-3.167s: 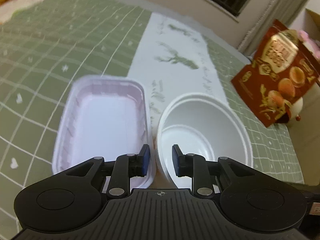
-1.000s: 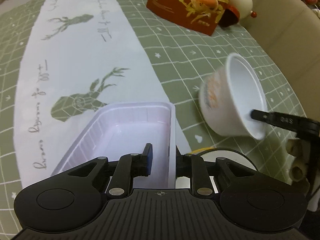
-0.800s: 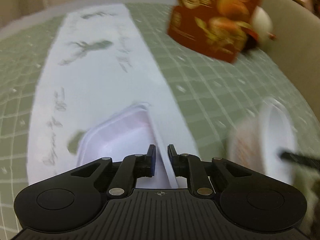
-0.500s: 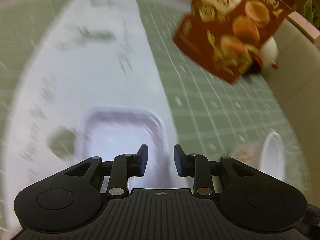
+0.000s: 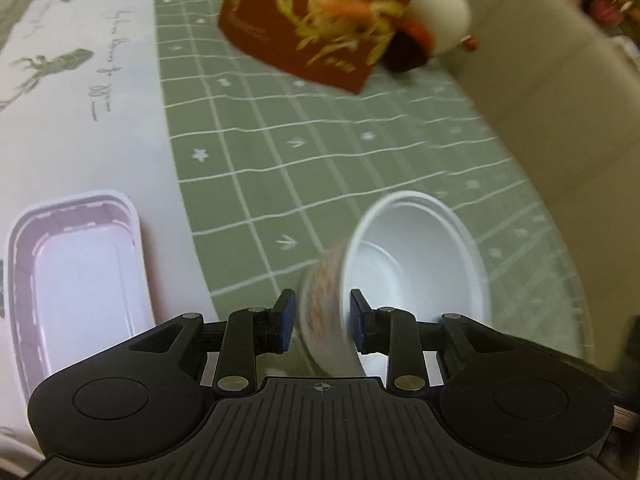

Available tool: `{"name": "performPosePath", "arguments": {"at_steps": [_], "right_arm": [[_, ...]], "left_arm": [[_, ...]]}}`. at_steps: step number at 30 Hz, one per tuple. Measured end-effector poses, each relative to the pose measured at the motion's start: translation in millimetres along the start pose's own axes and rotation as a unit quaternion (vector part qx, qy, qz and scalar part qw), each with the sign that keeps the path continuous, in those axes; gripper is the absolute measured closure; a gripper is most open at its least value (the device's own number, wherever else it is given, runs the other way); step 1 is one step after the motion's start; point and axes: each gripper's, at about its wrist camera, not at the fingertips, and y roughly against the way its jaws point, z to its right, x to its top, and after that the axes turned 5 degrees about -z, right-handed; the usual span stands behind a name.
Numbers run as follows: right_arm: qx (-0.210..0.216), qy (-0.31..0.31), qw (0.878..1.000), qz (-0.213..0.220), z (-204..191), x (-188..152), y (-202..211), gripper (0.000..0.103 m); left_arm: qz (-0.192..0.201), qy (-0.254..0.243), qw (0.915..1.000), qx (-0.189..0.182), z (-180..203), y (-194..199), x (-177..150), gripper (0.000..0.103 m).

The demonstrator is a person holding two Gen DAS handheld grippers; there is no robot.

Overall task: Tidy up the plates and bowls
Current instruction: 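Lower the white cup into the blue bowl with both grippers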

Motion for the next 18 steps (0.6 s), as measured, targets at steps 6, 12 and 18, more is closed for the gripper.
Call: {"name": "performPosePath", "arguments": {"at_steps": [6,12,18], "right_arm": [[0.031,-0.009,0.999,-0.017,-1.8,5.2,-4.1,0.080],[0.071,0.030,0.996,0.033,-33.0,-3.1,46.1,0.080],[0.097,0.087,0.991,0.032,-77.9,-23.9,87.6,0.079]], "left_arm": [[-0.009,-0.003,0.9999,-0.007,3.9,-7.6,-1.0,0.073],[0.087,-0.039,0.9954,-0.007,6.5,84.6,-41.3,0.070],[0.104,0.001,0.9943,0.020,-3.8,134.3,-92.9,0.072]]}}
